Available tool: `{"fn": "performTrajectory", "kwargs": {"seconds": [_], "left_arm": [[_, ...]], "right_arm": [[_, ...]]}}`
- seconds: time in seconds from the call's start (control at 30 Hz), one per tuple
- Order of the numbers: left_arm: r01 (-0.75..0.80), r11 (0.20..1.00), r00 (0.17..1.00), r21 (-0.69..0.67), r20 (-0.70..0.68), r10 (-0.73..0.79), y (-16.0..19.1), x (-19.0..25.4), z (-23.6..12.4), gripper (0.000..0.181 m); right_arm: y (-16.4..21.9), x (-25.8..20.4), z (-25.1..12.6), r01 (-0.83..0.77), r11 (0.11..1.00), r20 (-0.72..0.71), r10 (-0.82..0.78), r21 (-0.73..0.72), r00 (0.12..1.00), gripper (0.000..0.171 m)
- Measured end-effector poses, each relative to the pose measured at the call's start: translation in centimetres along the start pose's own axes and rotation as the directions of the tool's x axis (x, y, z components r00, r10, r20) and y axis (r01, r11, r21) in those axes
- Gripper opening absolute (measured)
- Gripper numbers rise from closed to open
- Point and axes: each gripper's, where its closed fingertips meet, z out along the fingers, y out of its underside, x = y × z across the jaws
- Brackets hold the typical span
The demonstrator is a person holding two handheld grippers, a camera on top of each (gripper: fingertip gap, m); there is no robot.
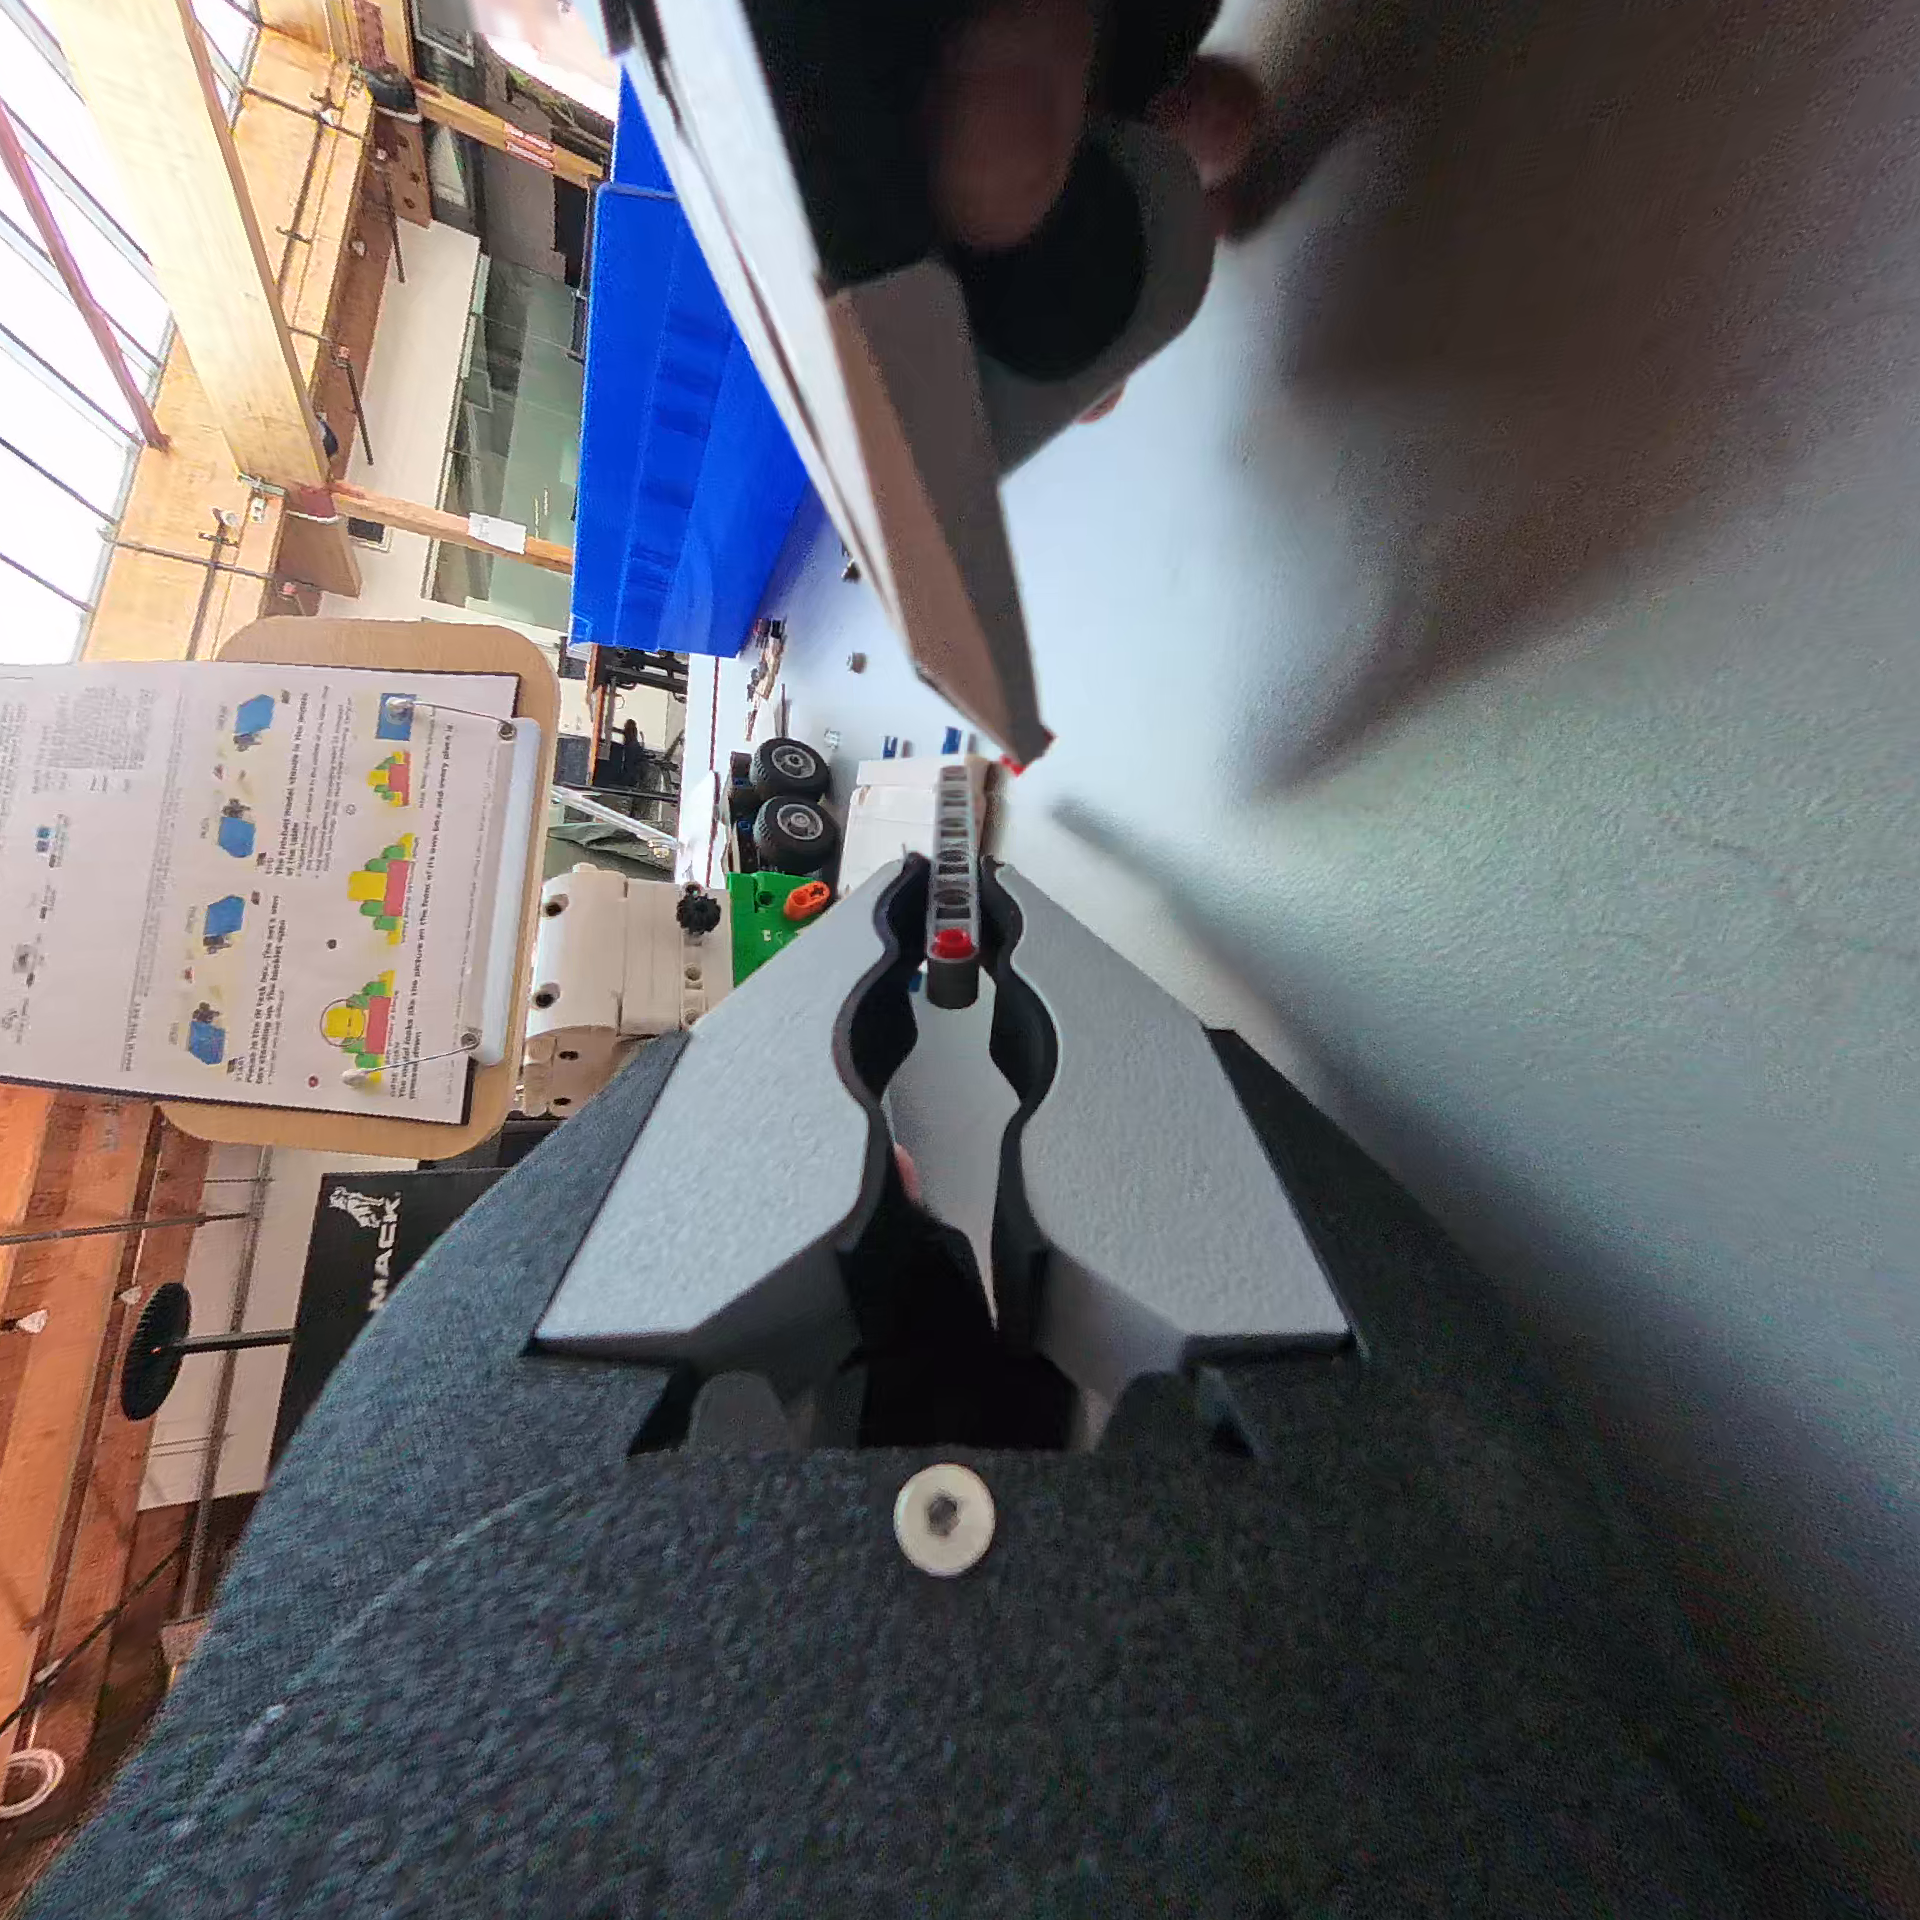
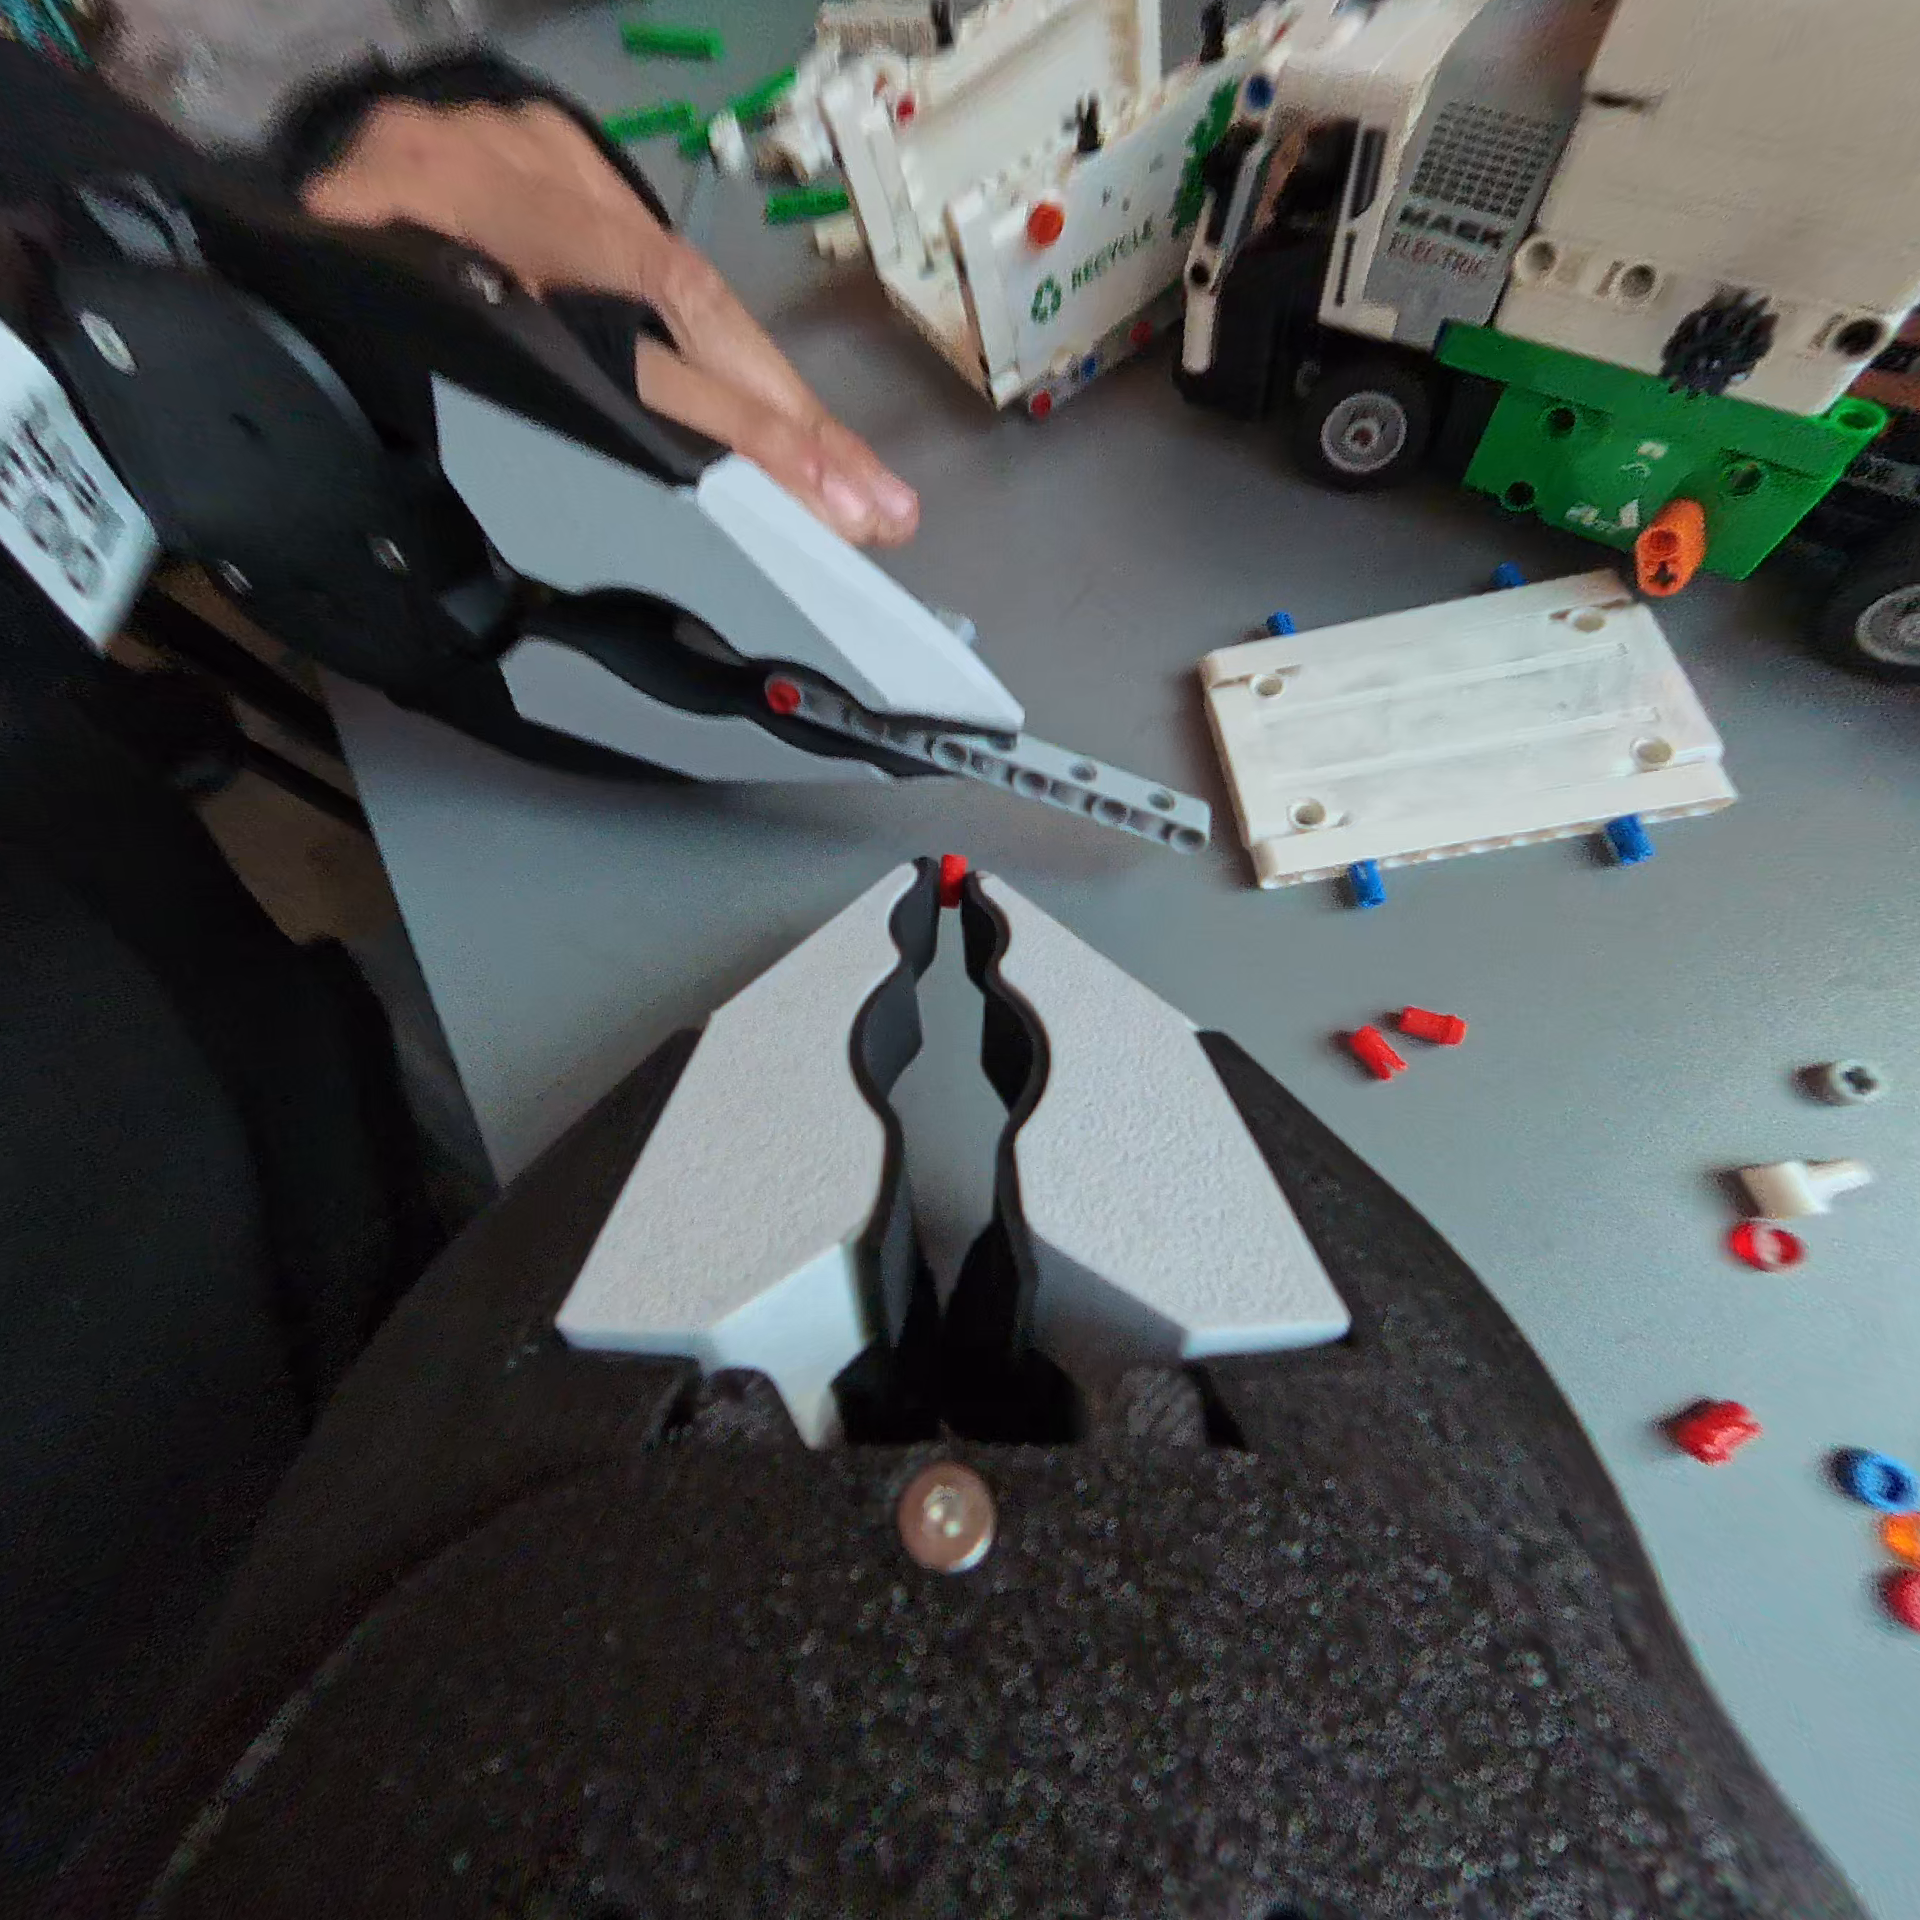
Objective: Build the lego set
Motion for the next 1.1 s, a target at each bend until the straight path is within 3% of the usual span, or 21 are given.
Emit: {"fn": "performTrajectory", "kwargs": {"seconds": [0.13, 0.67, 1.1], "left_arm": [[0.066, 0.998, 0.997, 0.003, -0.031, -0.066, 0.1, 0.0, -0.1, 0.006], [0.073, 0.997, 0.996, 0.027, -0.052, -0.071, -0.2, 0.5, -0.5, 0.006], [0.062, 0.998, 0.996, 0.027, -0.071, -0.06, -0.4, 0.9, -0.5, 0.006]], "right_arm": [[2.7, -0.5, 0.0, 0.231, 0.95, -0.024, -0.241, -0.208, 0.97, 0.003], [2.9, -1.1, -0.1, 0.251, 0.964, 0.031, -0.249, -0.093, 0.968, 0.007], [2.7, -1.3, -0.1, 0.246, 0.966, 0.061, -0.241, -0.082, 0.969, 0.004]]}}
